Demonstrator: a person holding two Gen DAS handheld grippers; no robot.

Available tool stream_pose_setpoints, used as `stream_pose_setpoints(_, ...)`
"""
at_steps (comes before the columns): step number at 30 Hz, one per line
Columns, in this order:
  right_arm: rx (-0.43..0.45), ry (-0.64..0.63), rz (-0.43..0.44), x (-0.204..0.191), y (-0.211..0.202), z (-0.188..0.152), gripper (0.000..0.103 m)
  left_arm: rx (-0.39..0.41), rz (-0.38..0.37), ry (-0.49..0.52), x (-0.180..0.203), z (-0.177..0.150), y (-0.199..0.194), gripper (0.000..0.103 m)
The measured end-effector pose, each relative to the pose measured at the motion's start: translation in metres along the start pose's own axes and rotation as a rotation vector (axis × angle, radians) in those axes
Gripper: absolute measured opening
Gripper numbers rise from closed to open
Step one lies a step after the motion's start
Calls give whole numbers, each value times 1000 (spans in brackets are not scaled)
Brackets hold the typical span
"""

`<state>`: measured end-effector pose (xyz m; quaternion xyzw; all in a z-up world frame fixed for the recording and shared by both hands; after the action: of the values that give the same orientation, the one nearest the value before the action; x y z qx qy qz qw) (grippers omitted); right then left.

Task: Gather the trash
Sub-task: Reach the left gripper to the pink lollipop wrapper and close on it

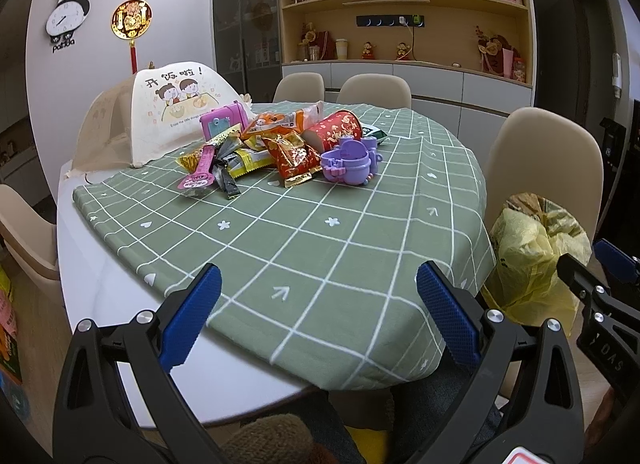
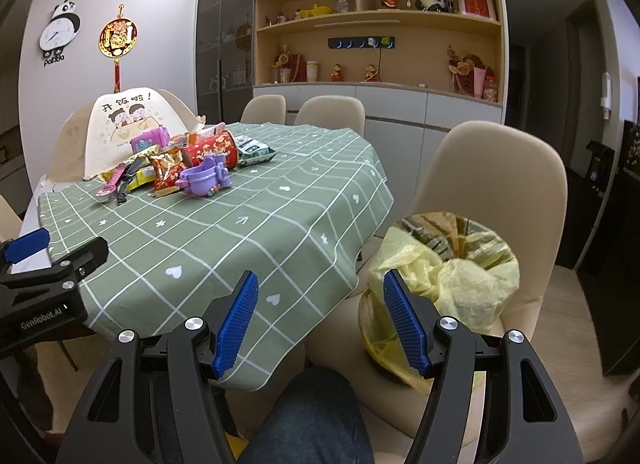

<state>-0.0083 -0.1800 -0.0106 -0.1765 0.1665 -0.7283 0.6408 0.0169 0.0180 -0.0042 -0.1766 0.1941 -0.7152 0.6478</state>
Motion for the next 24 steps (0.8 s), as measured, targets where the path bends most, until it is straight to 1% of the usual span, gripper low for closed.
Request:
stream_pose_setpoints(3,16,-2,10,2,6,14,62,8,-20,-4,-10,14,7,94)
stream_pose_setpoints(6,36,-1,28,0,16,33,62,47,-15,12,-24,33,11,94)
stream_pose_setpoints(9,52,12,57,-4,30,53,62,65,-46,11,-49,54,21,94)
stream_pose_setpoints(12,65,3,89,-14,43,66,62,57,-78,-39,-86,74,39,94)
stream_pose_setpoints(14,70,-16,96,-21,51,71,62,58,-77,-95,-116,86,54,94)
stream_pose_setpoints(17,63,-48,95,-31,69,76,62,57,-68,-151,-149,95,71,94)
stream_pose_setpoints(19,51,-63,87,-37,84,79,62,16,-53,-190,-172,97,87,94)
stream_pose_setpoints(20,44,-64,87,-39,90,80,62,-31,-51,-195,-182,99,98,94)
stream_pose_setpoints(23,14,-52,93,-41,112,83,62,-100,-37,-208,-197,99,119,94)
stream_pose_setpoints(24,4,-46,94,-42,120,84,62,-126,-48,-222,-202,98,127,94)
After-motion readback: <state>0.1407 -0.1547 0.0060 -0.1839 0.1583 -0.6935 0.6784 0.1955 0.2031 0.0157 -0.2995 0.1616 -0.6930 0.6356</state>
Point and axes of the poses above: each gripper's, at about its wrist camera, not at the fingertips, and y roughly the way its jaws point, x to its right, z to its top, the point moved 1 cm from there along y, roughly the way its jaws point, and after that the axes turned 5 degrees about -z, right-handed, at the moved point
